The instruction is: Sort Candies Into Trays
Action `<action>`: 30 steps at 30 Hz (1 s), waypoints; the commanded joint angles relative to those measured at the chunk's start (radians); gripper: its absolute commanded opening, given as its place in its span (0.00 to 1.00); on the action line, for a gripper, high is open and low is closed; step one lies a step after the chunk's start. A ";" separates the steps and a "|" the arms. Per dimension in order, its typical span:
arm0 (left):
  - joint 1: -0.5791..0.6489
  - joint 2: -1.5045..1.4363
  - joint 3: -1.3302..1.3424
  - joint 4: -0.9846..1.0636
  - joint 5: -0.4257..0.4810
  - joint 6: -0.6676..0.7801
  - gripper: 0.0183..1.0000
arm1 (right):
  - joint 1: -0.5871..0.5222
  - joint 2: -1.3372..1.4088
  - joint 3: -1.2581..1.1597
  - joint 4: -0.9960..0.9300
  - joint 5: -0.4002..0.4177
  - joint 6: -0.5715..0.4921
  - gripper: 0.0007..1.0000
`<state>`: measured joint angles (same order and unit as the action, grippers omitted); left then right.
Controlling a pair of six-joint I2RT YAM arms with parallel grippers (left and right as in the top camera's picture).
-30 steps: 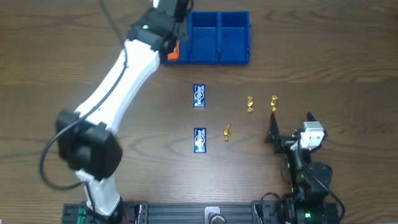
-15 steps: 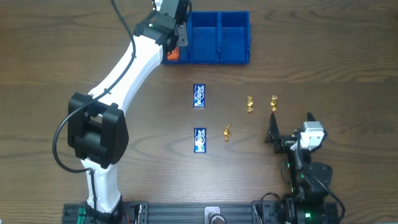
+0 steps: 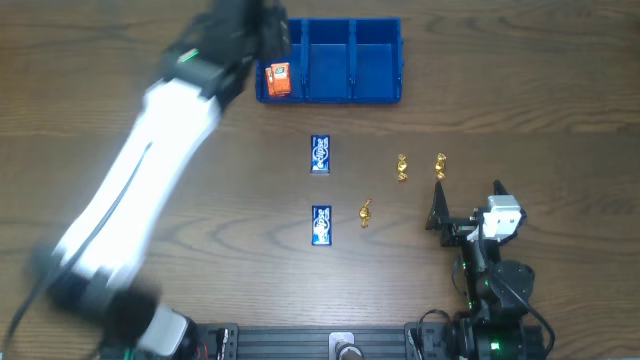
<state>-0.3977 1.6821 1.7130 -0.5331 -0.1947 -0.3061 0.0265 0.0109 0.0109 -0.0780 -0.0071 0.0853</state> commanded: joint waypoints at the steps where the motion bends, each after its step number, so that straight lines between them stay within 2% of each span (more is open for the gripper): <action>1: 0.044 -0.487 -0.308 0.211 -0.031 0.120 0.85 | 0.000 -0.006 -0.003 -0.005 0.005 -0.015 1.00; 7: 0.160 -0.964 -0.786 0.433 0.074 0.229 0.95 | 0.000 -0.006 -0.003 -0.005 0.005 -0.015 1.00; 12: 0.214 -1.263 -1.085 0.464 0.153 0.313 1.00 | 0.000 -0.006 -0.003 -0.005 0.005 -0.015 1.00; 15: 0.238 -1.419 -1.263 0.481 0.178 0.330 1.00 | 0.000 -0.006 -0.003 -0.005 0.005 -0.015 1.00; 22: 0.319 -1.646 -1.601 0.595 0.302 0.329 1.00 | 0.000 -0.006 -0.003 -0.005 0.005 -0.015 1.00; 26: 0.326 -1.679 -1.706 0.608 0.304 0.328 1.00 | 0.000 -0.006 -0.003 -0.005 0.005 -0.015 1.00; 30: 0.327 -1.675 -1.707 0.462 0.299 0.329 1.00 | 0.000 -0.006 -0.003 -0.005 0.005 -0.015 1.00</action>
<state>-0.0784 0.0181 0.0086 -0.0002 0.0849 0.0051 0.0265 0.0105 0.0109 -0.0776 -0.0048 0.0822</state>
